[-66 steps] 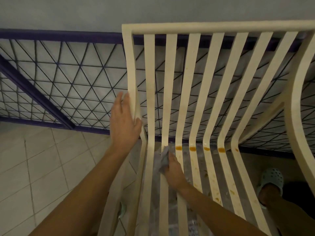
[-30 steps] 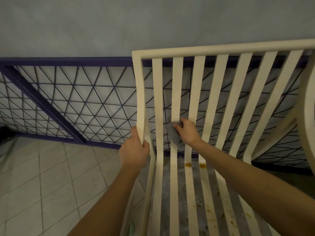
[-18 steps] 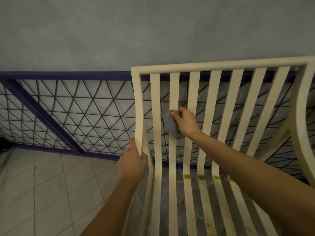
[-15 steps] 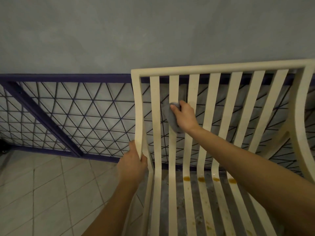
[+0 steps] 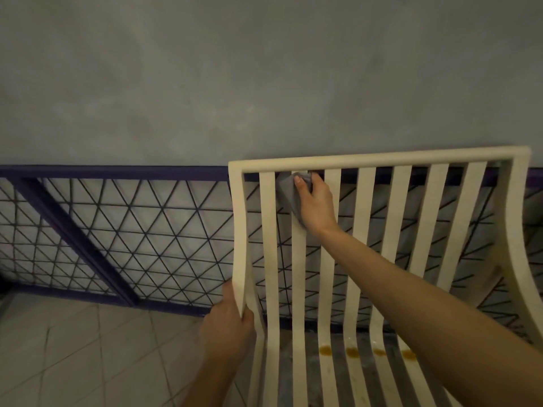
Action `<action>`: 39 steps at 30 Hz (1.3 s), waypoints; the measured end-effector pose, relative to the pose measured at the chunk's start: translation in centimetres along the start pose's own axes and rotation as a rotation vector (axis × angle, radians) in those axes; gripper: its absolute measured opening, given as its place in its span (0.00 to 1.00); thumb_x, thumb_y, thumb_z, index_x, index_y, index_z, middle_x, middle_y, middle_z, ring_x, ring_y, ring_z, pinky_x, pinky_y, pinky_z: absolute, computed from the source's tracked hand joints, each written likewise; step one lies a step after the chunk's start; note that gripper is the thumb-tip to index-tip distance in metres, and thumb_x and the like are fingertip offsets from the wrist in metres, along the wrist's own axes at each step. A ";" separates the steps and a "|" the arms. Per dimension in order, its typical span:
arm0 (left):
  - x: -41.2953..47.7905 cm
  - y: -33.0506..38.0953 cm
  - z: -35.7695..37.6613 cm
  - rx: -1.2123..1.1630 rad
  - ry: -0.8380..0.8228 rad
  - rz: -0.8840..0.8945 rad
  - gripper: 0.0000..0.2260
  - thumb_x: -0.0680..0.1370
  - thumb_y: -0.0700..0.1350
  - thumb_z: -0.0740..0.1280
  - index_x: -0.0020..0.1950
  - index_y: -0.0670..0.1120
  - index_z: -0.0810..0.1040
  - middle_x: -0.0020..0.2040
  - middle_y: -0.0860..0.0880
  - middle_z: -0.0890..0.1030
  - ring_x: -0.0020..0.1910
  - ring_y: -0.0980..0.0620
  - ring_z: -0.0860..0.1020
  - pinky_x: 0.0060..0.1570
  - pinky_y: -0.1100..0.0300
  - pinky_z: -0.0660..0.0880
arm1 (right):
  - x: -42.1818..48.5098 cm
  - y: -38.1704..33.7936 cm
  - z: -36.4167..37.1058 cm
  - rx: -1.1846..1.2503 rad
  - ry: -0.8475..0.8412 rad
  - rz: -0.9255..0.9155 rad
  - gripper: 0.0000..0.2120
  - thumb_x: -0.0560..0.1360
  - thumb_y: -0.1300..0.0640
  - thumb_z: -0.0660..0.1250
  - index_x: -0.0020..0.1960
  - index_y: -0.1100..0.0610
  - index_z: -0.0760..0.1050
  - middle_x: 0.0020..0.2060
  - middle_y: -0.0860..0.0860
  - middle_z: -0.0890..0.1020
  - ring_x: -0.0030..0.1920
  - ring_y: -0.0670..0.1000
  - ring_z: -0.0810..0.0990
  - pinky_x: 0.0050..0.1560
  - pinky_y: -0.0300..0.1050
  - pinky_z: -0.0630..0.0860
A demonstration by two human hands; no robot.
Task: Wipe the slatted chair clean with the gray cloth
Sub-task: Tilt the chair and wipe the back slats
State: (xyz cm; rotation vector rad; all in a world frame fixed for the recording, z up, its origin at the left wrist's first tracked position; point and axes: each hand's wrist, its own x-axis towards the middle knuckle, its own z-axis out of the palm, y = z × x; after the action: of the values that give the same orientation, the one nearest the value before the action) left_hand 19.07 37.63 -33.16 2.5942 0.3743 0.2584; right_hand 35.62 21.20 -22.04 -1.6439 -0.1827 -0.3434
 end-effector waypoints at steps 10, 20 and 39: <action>-0.2 0.0 -0.1 -0.006 0.010 0.014 0.20 0.77 0.46 0.65 0.65 0.50 0.62 0.41 0.50 0.78 0.37 0.51 0.80 0.37 0.53 0.80 | -4.6 5.2 0.9 -0.037 -0.041 0.097 0.12 0.83 0.52 0.55 0.62 0.56 0.72 0.52 0.47 0.77 0.54 0.43 0.75 0.52 0.26 0.69; 0.0 0.1 -0.1 -0.017 0.008 0.007 0.20 0.78 0.47 0.65 0.67 0.49 0.61 0.44 0.49 0.79 0.39 0.50 0.81 0.36 0.57 0.80 | -6.8 7.4 0.7 -0.030 -0.079 0.187 0.14 0.83 0.52 0.55 0.64 0.57 0.71 0.54 0.48 0.77 0.56 0.45 0.74 0.49 0.21 0.68; 0.2 -0.2 0.1 -0.010 -0.001 -0.002 0.22 0.78 0.47 0.65 0.68 0.49 0.60 0.43 0.48 0.78 0.38 0.50 0.80 0.32 0.61 0.77 | -0.5 2.6 1.4 0.055 0.048 -0.007 0.12 0.84 0.52 0.52 0.57 0.56 0.72 0.46 0.47 0.77 0.48 0.42 0.76 0.49 0.31 0.72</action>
State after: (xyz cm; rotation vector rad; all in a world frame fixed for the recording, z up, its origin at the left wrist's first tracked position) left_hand 19.19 37.78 -33.27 2.5836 0.3742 0.2571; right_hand 36.16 22.38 -24.77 -1.5792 -0.1606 -0.3803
